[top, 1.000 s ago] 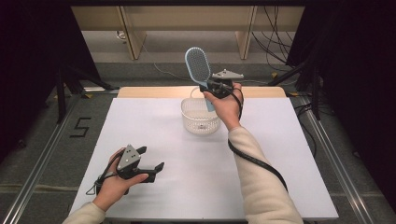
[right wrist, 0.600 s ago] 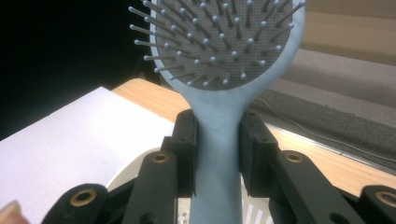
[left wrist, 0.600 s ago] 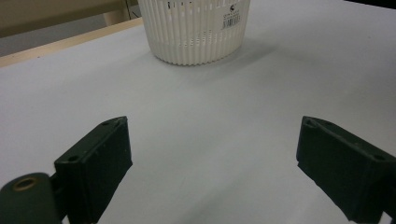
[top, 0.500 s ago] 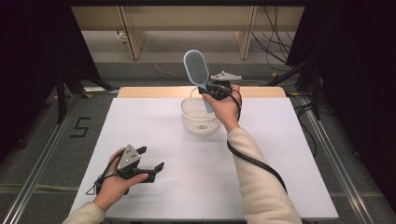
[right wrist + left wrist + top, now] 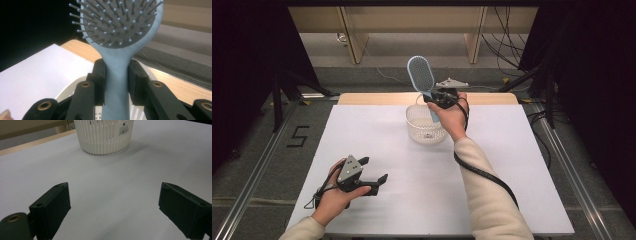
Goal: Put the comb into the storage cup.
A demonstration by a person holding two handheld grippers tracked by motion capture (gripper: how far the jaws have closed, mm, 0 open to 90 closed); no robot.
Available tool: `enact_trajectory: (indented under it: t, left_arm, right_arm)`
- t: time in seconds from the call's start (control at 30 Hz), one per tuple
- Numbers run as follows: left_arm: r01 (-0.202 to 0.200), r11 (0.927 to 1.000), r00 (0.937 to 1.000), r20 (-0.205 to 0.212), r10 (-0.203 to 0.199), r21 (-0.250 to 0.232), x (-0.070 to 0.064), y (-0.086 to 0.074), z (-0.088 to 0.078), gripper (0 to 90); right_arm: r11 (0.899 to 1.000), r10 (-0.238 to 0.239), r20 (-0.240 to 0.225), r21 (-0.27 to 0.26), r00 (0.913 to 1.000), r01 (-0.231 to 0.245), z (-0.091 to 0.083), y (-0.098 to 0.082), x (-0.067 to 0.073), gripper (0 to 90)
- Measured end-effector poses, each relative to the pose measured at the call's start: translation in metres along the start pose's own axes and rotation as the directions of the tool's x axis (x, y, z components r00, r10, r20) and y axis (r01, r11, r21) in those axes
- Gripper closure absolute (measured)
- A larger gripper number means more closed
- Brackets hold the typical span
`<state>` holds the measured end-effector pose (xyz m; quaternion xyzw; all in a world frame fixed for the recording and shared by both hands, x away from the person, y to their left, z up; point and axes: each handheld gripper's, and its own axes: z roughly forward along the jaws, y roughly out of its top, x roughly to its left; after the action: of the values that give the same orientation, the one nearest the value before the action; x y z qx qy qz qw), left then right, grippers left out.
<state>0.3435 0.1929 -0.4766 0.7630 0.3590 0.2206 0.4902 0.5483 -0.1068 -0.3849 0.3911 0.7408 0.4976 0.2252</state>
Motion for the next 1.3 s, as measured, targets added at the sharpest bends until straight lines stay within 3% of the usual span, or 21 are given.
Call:
enact_trajectory:
  t: [1.3]
  left_arm:
    - [-0.002,1.0000,1.0000,0.001,0.002,-0.001,0.0001,0.0001,0.0000,9.7]
  right_arm:
    - [0.999,-0.032,0.017,0.037,0.9993,0.031,0.0057,-0.0068,-0.0014,70.7]
